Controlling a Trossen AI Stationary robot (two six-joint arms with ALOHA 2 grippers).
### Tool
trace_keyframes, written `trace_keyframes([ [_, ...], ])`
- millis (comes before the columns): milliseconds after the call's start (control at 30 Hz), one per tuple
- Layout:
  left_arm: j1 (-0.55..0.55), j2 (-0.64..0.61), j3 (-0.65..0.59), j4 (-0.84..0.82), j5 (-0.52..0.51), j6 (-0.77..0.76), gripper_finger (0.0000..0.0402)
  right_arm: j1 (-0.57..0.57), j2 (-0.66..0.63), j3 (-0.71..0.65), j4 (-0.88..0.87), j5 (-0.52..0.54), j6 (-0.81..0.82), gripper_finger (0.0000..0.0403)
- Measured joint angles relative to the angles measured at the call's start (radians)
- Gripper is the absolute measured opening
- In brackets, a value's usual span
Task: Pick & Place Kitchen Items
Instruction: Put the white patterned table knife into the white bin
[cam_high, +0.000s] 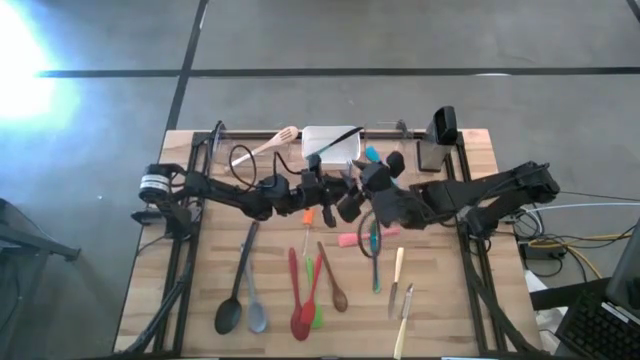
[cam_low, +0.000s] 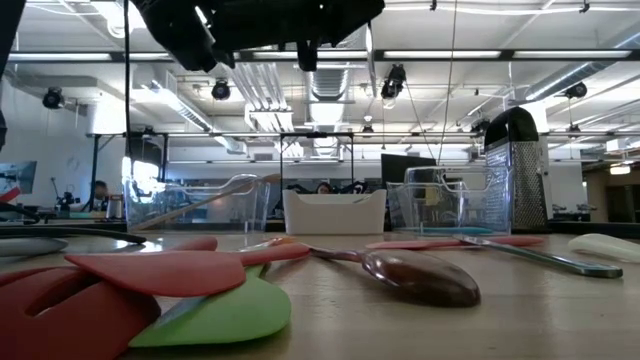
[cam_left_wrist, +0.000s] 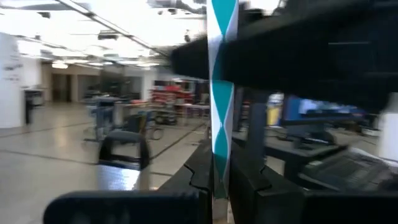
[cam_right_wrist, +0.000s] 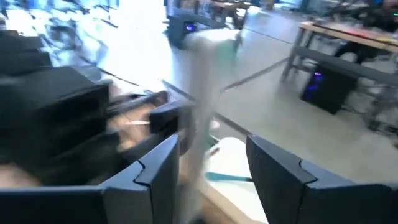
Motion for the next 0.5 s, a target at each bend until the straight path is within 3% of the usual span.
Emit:
trace_keyframes([
  [300, -0.007, 0.000, 0.008, -0.008, -0.004, 0.009, 0.0025, -0.031, 0.002, 0.000, -0.028, -0.006, 0.009, 0.0138],
  [500, -0.007, 0.000, 0.008, -0.015, -0.012, 0.022, 0.0025, -0.031, 0.002, 0.000, -0.043, -0.032, 0.010, 0.0047],
])
